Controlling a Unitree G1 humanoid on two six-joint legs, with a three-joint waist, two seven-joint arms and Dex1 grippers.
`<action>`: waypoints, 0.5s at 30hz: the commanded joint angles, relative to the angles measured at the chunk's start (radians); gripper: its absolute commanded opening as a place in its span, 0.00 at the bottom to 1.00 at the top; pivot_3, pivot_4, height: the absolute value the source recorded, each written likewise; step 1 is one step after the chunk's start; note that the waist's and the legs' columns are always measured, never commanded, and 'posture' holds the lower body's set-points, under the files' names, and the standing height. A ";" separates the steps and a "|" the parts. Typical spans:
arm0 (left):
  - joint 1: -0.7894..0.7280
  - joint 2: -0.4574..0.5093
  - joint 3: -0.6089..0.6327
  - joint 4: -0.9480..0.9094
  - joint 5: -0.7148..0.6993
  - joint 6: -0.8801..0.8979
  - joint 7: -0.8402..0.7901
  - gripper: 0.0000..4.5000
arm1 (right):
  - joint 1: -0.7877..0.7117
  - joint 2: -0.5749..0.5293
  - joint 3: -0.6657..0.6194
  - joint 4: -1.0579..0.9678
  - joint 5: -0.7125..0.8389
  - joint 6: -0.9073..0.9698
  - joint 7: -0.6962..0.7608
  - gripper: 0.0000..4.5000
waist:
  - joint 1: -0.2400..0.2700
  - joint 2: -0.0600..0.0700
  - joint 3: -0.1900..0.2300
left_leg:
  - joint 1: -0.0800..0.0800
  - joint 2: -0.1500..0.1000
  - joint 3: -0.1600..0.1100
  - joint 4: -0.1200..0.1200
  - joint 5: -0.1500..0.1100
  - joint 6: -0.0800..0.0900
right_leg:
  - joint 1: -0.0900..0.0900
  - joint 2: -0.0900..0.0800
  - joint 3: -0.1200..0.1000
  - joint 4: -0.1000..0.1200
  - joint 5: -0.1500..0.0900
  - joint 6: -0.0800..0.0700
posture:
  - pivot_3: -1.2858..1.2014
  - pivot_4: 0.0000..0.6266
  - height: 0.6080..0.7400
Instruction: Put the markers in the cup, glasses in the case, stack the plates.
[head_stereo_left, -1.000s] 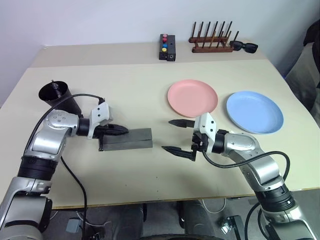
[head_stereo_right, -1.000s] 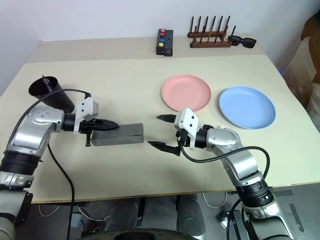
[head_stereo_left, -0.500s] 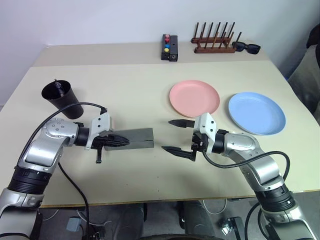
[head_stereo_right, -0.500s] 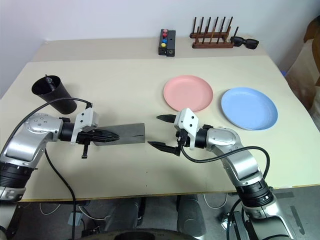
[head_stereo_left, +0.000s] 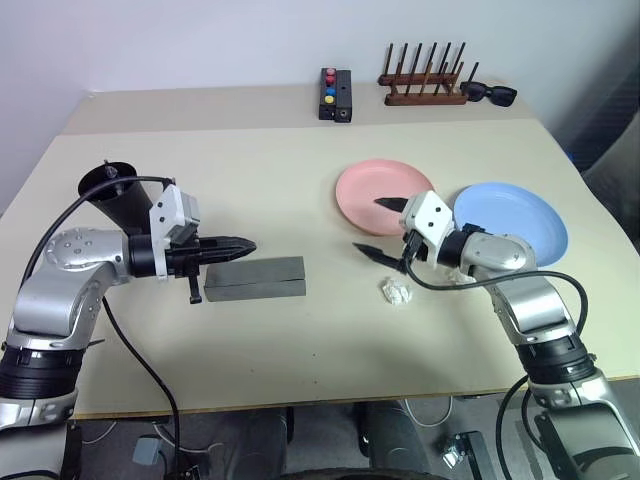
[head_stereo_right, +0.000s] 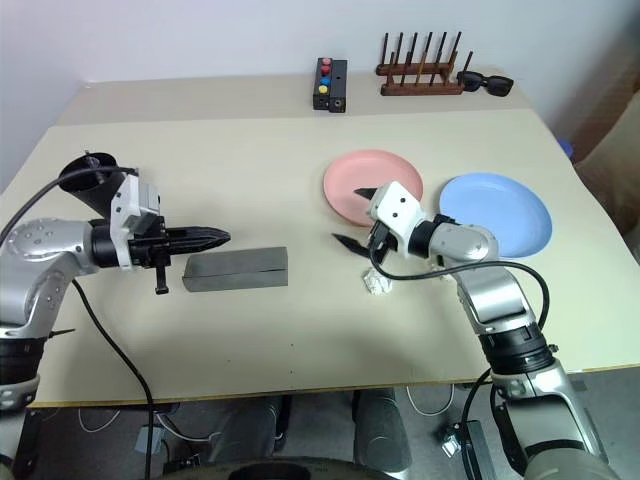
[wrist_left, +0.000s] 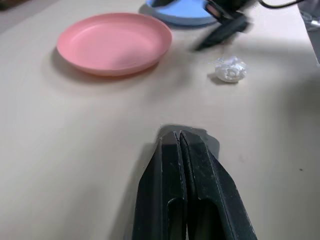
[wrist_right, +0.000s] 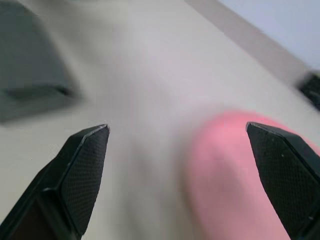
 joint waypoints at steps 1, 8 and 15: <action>0.056 0.006 0.040 -0.072 -0.019 0.012 0.045 0.00 | -0.052 -0.037 0.046 0.116 -0.146 -0.156 -0.035 1.00 | 0.000 0.000 0.000 | 0.000 0.000 0.000 0.000 0.000 0.000 | 0.000 0.000 0.000 0.000 0.000 0.000 | 0.52 0.24 0.95; 0.122 -0.015 0.040 -0.145 -0.045 0.032 0.102 0.00 | -0.111 -0.048 0.105 0.330 -0.324 -0.354 -0.117 1.00 | 0.001 0.000 0.000 | 0.000 0.000 0.001 0.000 0.000 0.000 | 0.000 0.000 0.000 -0.001 -0.001 -0.003 | 0.52 0.24 0.95; 0.137 -0.036 0.027 -0.175 -0.067 0.044 0.139 0.00 | -0.118 -0.046 0.096 0.373 -0.359 -0.407 -0.131 0.35 | 0.000 0.000 0.000 | 0.000 0.000 0.001 0.000 0.000 0.000 | 0.000 0.000 0.001 -0.001 -0.001 -0.003 | 0.52 0.24 0.95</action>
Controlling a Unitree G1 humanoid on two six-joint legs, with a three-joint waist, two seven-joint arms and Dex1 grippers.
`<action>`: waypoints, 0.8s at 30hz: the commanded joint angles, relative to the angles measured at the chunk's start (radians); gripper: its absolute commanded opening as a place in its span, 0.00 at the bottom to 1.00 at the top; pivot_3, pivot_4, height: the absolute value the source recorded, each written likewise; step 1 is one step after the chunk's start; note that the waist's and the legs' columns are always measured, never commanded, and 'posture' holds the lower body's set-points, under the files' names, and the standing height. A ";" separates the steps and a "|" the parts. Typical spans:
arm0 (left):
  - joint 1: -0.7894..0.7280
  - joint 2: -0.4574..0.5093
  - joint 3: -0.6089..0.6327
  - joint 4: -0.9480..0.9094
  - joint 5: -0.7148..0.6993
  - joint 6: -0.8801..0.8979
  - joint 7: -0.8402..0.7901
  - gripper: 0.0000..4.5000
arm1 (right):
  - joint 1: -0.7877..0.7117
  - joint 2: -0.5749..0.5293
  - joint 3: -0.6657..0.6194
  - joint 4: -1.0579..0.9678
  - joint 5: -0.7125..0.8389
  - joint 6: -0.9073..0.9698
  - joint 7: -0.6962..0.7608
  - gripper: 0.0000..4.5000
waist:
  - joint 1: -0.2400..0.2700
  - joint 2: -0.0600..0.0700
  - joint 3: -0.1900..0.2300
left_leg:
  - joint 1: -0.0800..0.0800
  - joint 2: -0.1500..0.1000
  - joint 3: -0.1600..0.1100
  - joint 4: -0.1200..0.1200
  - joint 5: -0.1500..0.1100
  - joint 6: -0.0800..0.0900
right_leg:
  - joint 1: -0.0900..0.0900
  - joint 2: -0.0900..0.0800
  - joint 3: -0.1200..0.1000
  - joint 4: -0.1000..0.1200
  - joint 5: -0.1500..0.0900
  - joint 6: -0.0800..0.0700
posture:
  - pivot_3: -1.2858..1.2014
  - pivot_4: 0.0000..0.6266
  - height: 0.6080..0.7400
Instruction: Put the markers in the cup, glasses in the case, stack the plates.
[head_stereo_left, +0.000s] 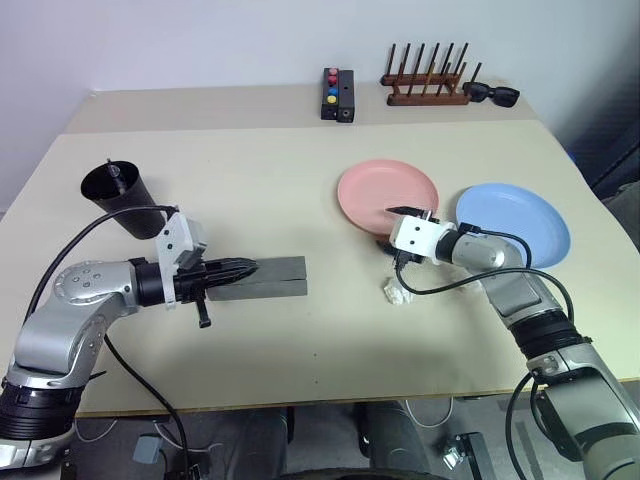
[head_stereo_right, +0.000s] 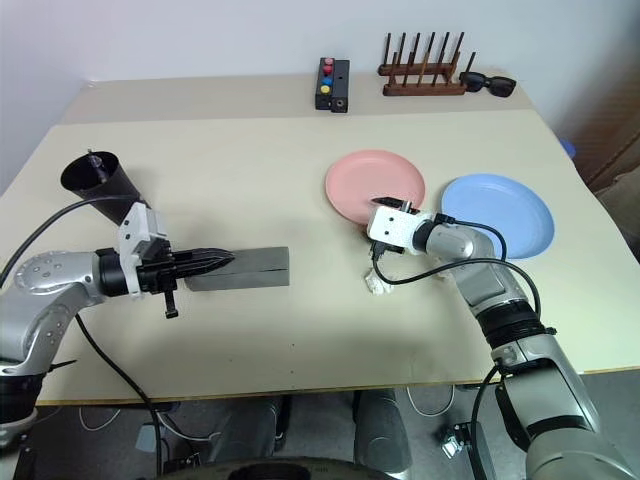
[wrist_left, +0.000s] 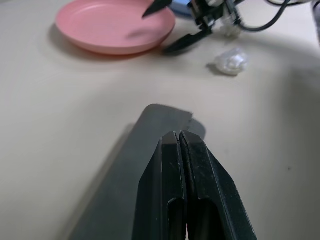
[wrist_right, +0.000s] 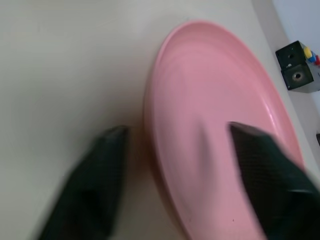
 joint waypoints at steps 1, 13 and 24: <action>-0.004 -0.010 0.003 -0.036 -0.022 -0.002 0.016 0.00 | -0.021 -0.012 -0.020 -0.008 -0.012 -0.028 -0.014 0.24 | -0.001 0.000 0.000 | 0.000 0.000 0.000 0.000 0.000 0.000 | 0.000 0.000 0.000 0.000 0.000 0.000 | 0.52 0.24 0.95; -0.063 -0.074 -0.040 -0.003 -0.026 -0.016 0.024 0.00 | 0.076 -0.097 -0.112 -0.232 -0.006 0.022 -0.020 0.01 | 0.005 0.000 0.000 | 0.000 0.000 0.000 0.000 0.000 0.000 | 0.000 0.000 0.000 0.000 0.000 0.000 | 0.52 0.24 0.95; -0.163 -0.134 -0.137 0.096 0.006 -0.055 -0.011 0.00 | 0.351 -0.386 -0.375 -0.377 0.098 0.123 0.111 0.01 | 0.004 0.000 0.000 | 0.000 -0.001 0.000 0.001 0.000 0.000 | 0.004 0.000 0.000 -0.004 0.000 -0.001 | 0.52 0.24 0.95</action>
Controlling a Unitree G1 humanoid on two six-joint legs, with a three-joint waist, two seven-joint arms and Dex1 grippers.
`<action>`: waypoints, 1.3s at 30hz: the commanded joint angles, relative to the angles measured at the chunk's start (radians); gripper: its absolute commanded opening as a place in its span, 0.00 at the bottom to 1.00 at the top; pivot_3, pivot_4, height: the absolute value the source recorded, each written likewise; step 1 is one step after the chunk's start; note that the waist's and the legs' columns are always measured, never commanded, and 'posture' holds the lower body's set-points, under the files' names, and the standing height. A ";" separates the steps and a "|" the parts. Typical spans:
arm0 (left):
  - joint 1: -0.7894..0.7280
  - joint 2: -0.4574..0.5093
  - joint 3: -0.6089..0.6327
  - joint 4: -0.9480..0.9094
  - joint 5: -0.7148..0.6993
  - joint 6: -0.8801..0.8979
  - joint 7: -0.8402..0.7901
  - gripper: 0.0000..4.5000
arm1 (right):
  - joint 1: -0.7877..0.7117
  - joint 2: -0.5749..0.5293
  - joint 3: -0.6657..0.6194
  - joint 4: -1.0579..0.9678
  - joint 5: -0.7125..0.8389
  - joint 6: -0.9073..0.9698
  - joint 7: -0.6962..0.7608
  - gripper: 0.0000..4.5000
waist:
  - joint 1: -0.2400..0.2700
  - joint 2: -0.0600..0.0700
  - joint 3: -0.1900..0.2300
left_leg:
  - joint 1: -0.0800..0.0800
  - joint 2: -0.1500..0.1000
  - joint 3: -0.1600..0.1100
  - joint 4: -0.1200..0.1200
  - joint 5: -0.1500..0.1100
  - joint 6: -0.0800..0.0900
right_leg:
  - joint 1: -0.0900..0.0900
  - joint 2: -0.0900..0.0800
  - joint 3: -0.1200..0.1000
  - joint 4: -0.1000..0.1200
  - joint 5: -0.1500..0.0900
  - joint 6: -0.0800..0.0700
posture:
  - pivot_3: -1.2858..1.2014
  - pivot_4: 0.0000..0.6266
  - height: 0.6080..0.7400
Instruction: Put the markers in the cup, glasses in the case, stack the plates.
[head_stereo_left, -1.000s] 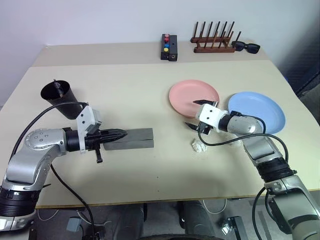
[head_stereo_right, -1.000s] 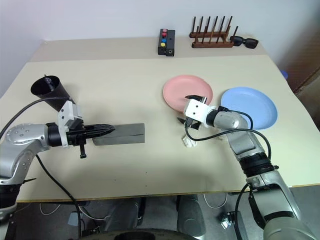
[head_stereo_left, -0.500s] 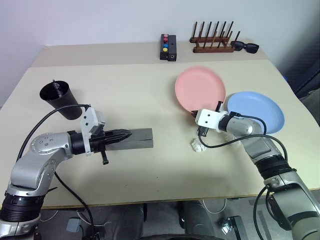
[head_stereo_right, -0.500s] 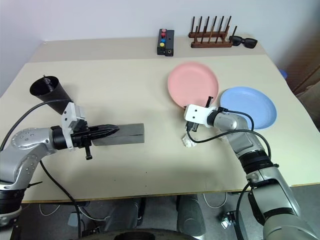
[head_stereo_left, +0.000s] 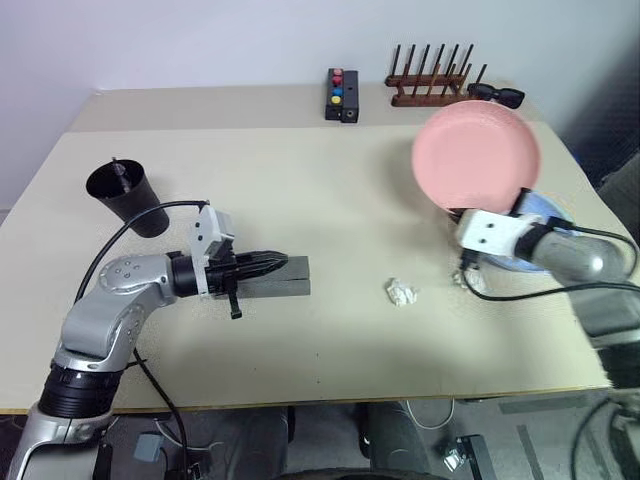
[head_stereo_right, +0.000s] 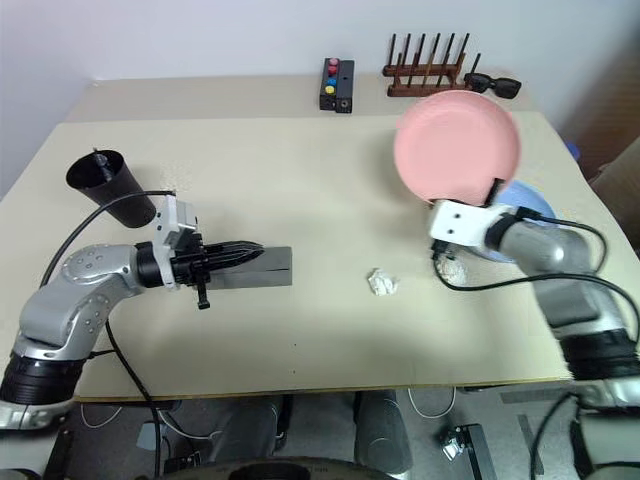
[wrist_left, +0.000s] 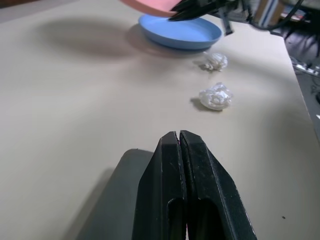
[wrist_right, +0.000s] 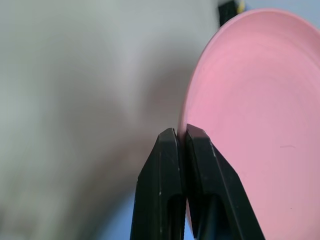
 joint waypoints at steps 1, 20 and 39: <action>-0.026 -0.008 -0.018 0.007 0.008 -0.033 -0.019 0.00 | 0.067 -0.045 -0.078 -0.028 0.046 0.011 0.035 0.01 | -0.005 0.000 0.000 | 0.001 0.000 0.000 0.000 0.000 0.000 | 0.000 0.000 0.000 0.000 0.000 0.000 | 0.52 0.24 0.95; -0.009 -0.081 -0.045 -0.049 -0.026 -0.010 0.011 0.00 | 0.180 -0.069 -0.184 -0.037 0.132 0.012 0.056 0.73 | 0.000 0.001 0.000 | 0.001 0.000 0.001 0.001 0.000 0.000 | 0.002 -0.001 0.000 -0.001 0.000 0.000 | 0.52 0.24 0.95; -0.014 -0.139 -0.141 -0.067 0.004 -0.056 0.008 0.00 | 0.287 0.105 -0.113 -0.209 0.361 0.358 0.121 0.94 | 0.002 0.001 0.000 | 0.002 0.000 0.000 0.001 0.000 0.000 | 0.004 -0.001 0.000 -0.001 0.000 0.000 | 0.52 0.24 0.95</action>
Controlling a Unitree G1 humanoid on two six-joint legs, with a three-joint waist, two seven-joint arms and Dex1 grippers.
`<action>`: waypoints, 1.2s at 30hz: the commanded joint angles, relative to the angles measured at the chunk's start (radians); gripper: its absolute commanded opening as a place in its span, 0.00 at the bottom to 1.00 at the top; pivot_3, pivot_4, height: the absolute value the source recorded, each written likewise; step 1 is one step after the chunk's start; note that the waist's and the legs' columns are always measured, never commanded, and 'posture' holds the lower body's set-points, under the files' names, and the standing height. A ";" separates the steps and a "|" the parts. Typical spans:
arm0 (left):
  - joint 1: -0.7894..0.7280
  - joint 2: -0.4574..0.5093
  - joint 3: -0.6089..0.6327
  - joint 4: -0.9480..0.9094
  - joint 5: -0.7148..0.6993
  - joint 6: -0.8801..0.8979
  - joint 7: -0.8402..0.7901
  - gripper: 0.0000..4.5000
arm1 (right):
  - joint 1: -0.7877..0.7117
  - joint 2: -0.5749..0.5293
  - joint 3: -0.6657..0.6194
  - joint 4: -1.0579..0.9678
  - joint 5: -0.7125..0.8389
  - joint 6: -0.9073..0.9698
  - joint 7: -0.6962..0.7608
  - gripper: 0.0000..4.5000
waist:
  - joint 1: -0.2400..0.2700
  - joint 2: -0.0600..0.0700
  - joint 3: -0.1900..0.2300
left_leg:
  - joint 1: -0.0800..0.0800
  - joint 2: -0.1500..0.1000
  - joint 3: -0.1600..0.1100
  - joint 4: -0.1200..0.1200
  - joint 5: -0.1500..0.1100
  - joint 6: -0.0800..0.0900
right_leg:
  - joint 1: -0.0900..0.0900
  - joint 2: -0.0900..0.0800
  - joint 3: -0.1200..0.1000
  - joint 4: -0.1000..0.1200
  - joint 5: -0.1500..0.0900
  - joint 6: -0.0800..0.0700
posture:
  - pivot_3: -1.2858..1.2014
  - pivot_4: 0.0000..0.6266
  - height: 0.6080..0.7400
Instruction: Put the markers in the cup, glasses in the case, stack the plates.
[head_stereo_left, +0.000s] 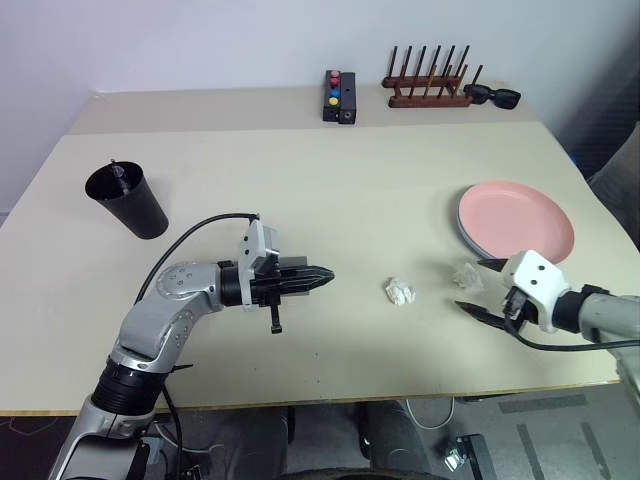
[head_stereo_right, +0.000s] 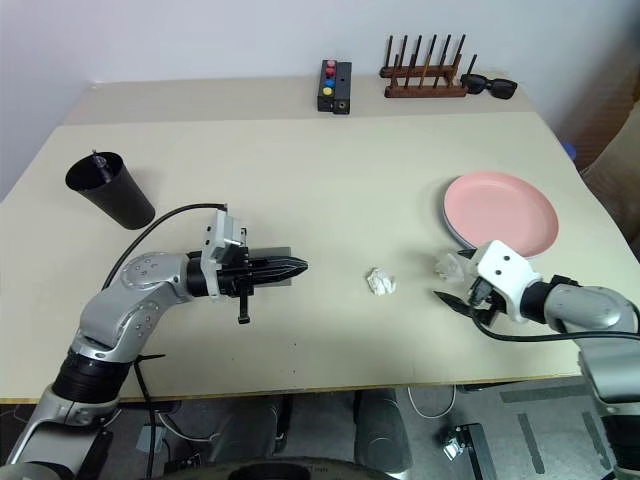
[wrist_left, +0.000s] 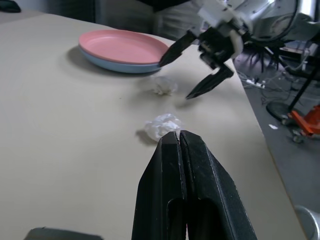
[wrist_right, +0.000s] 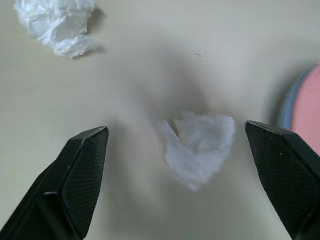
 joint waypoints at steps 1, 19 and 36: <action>-0.002 -0.001 0.005 -0.041 -0.005 -0.009 0.005 0.00 | -0.033 0.017 0.004 0.031 -0.027 -0.001 -0.042 0.88 | 0.000 0.000 0.000 | 0.000 0.000 0.000 0.000 0.000 0.000 | 0.000 0.000 0.000 0.000 0.000 0.000 | 0.52 0.24 0.95; -0.019 -0.027 -0.006 -0.036 -0.006 -0.006 0.027 0.00 | -0.207 0.022 -0.037 0.128 -0.120 -0.117 -0.194 0.02 | -0.002 0.000 0.000 | 0.000 0.000 0.000 0.000 0.000 0.000 | 0.000 0.000 0.000 0.000 0.000 0.000 | 0.52 0.24 0.95; -0.004 -0.030 0.007 -0.050 -0.006 -0.002 0.063 0.00 | -0.342 0.000 -0.010 0.377 -0.217 -0.236 -0.290 0.84 | -0.003 0.000 0.000 | 0.000 -0.001 0.000 0.000 0.000 0.000 | 0.000 -0.001 0.000 -0.001 0.000 0.000 | 0.52 0.24 0.95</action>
